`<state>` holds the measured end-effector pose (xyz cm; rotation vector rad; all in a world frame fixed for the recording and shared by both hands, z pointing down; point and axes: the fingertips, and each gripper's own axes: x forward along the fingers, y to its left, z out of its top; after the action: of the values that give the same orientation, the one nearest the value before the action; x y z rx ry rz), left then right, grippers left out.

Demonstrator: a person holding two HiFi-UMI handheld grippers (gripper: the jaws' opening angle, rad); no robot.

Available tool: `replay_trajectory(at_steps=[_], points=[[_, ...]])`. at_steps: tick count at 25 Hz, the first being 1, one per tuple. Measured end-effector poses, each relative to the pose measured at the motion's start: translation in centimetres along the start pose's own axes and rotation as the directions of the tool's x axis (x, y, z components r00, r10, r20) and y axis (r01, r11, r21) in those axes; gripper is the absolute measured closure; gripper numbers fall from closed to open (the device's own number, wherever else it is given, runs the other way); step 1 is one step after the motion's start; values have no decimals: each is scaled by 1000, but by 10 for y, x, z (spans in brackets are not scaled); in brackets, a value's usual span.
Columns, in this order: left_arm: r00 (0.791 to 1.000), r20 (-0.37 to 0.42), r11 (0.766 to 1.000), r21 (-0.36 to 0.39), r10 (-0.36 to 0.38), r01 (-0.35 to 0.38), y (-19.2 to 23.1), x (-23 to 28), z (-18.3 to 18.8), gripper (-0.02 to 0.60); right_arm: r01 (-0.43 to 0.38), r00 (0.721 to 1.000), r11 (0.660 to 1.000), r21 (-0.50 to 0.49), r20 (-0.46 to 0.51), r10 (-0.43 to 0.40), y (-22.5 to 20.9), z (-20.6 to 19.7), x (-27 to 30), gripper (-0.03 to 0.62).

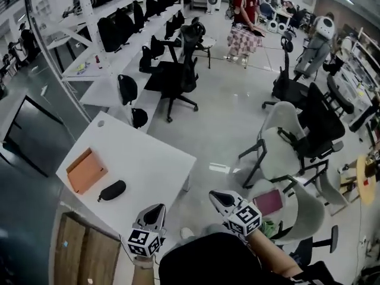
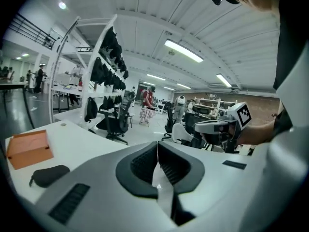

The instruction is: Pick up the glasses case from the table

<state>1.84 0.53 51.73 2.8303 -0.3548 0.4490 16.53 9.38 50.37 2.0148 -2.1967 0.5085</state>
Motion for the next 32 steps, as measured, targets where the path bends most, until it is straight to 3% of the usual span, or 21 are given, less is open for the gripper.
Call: replay_trajectory(at_steps=[5,9,12,15,18,20,25,28,32], points=[[993,3,989,-87,121,-120,53,-18,-12,561,-126,992,992,31,-28,126,14,11,68,566],[974,-14,965,-131,225,-225,89,-28,-22,561,-226,972,974,18,-62,227,20,20,118,566],[948,-39,937,-146,316,-318,121,-36,-27,561,-306,948,952,10,-85,306,22,28,154,566],[909,-86,894,-164,408,-417,146,-42,-33,561,-400,909,916,2,-125,398,23,34,187,566],[879,-136,864,-165,458,-476,168,-37,-34,561,-473,871,881,3,-145,469,21,41,220,566],[857,-168,848,-144,487,-510,181,-32,-36,561,-519,843,855,6,-160,513,21,44,240,566],[764,-291,804,31,575,-594,206,-33,-38,560,-652,739,758,1,-224,636,33,50,280,566],[745,-317,801,95,587,-590,222,-30,-32,560,-688,705,725,-10,-248,665,35,53,301,566],[739,-350,807,100,575,-581,245,-30,-34,549,-717,672,697,-9,-275,687,45,57,321,566]])
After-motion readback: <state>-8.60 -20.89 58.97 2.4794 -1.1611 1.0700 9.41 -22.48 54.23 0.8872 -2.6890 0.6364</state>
